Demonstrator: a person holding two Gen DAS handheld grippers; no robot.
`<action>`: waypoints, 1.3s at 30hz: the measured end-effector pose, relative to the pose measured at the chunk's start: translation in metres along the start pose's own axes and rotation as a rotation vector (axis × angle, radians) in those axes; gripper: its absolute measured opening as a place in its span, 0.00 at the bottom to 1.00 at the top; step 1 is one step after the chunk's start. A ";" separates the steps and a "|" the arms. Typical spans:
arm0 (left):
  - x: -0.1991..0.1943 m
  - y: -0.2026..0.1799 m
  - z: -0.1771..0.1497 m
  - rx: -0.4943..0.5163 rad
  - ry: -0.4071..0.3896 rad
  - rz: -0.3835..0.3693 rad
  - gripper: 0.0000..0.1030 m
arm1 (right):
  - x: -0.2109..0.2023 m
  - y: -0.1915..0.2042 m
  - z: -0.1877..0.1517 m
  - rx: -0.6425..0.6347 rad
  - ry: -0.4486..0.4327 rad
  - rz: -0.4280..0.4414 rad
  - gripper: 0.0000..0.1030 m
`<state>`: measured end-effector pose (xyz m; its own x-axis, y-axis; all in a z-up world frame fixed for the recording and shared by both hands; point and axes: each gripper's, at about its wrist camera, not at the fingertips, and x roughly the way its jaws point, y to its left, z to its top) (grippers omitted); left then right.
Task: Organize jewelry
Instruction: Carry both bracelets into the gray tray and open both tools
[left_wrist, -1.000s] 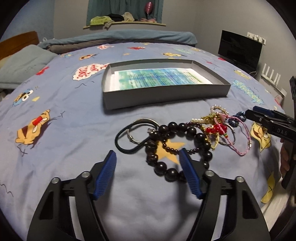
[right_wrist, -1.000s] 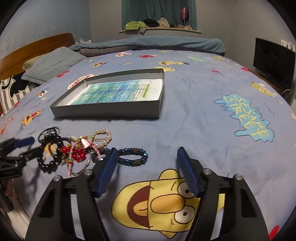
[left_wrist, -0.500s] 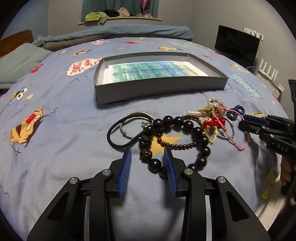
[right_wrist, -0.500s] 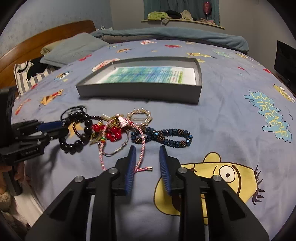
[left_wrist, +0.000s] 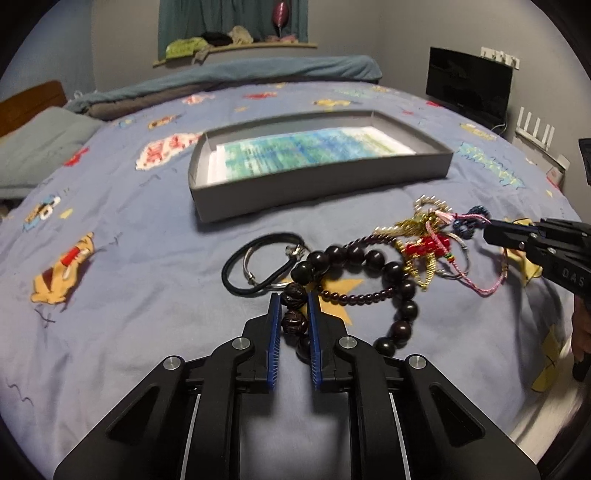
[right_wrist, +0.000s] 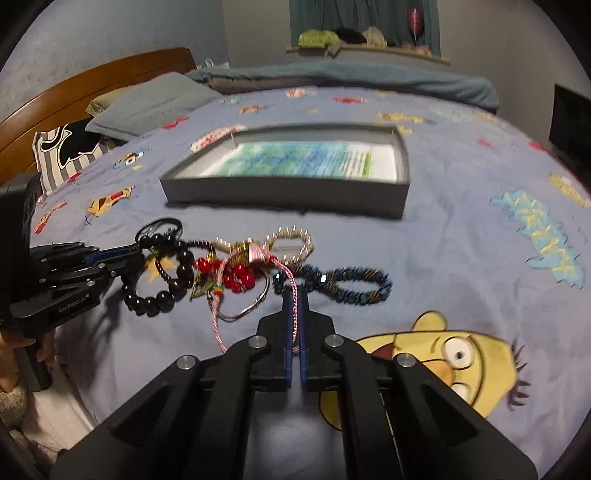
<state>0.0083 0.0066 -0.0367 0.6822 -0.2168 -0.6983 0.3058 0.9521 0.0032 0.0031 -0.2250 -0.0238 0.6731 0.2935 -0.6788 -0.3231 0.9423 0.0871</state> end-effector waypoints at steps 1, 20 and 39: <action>-0.007 -0.001 0.001 0.008 -0.026 -0.001 0.14 | -0.005 0.000 0.001 0.000 -0.018 0.002 0.02; -0.055 0.015 0.088 0.099 -0.254 0.077 0.14 | -0.054 0.002 0.102 -0.107 -0.326 -0.143 0.02; 0.085 0.058 0.177 -0.018 -0.138 0.004 0.14 | 0.077 -0.067 0.188 0.021 -0.231 -0.183 0.02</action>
<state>0.2014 0.0051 0.0314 0.7690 -0.2390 -0.5929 0.2915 0.9565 -0.0076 0.2019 -0.2354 0.0549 0.8532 0.1448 -0.5011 -0.1702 0.9854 -0.0052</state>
